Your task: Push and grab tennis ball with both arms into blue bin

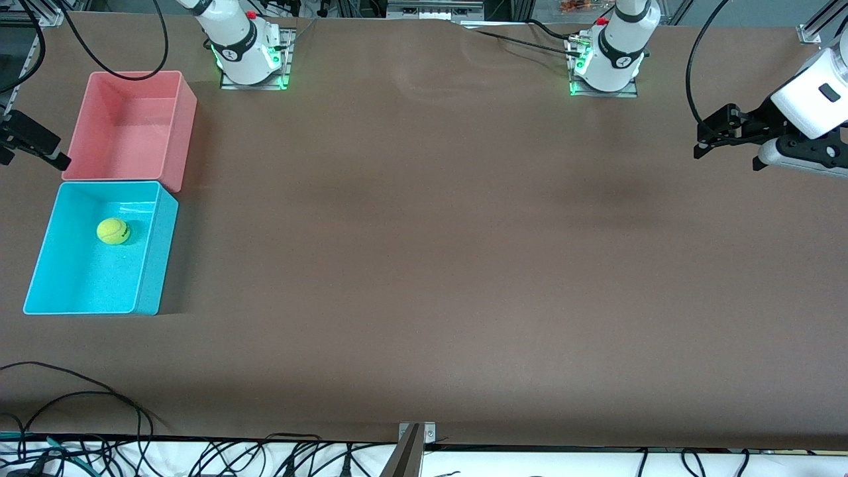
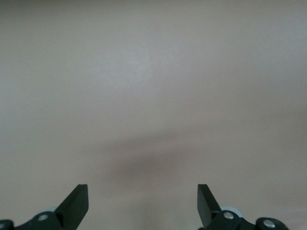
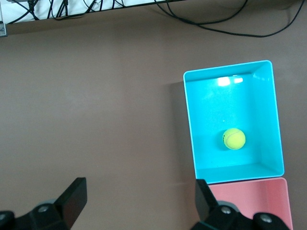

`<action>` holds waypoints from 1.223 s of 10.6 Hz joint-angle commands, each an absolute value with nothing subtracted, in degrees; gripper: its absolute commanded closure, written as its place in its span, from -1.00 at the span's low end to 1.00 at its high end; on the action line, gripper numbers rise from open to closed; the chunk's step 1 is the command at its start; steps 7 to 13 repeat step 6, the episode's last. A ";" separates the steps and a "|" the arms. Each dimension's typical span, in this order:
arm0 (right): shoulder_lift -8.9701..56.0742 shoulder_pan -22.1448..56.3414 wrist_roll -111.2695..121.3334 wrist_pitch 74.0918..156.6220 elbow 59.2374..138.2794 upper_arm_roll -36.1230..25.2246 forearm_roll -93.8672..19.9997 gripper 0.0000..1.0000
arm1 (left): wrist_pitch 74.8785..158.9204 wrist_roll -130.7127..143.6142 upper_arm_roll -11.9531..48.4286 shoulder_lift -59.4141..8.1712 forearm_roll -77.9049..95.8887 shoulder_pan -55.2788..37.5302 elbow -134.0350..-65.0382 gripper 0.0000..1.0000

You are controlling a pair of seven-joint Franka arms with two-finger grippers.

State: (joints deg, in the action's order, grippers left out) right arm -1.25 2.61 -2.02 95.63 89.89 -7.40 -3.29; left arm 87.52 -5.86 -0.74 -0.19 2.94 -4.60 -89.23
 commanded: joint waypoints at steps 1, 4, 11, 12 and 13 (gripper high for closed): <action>-2.11 2.55 -0.97 95.45 90.79 -7.03 -2.37 -1.00 | 86.31 -5.45 -0.70 -0.44 2.46 -4.48 -87.80 -1.00; -1.59 2.55 5.33 95.36 90.70 -7.12 -2.20 -1.00 | 86.31 -5.36 -0.79 -0.44 2.46 -4.48 -87.80 -1.00; -1.49 2.64 5.36 95.36 90.79 -7.12 -2.37 -1.00 | 86.31 -5.36 -0.79 -0.44 2.46 -4.48 -87.80 -1.00; -1.49 2.64 5.36 95.36 90.79 -7.12 -2.37 -1.00 | 86.31 -5.36 -0.79 -0.44 2.46 -4.48 -87.80 -1.00; -1.49 2.64 5.36 95.36 90.79 -7.12 -2.37 -1.00 | 86.31 -5.36 -0.79 -0.44 2.46 -4.48 -87.80 -1.00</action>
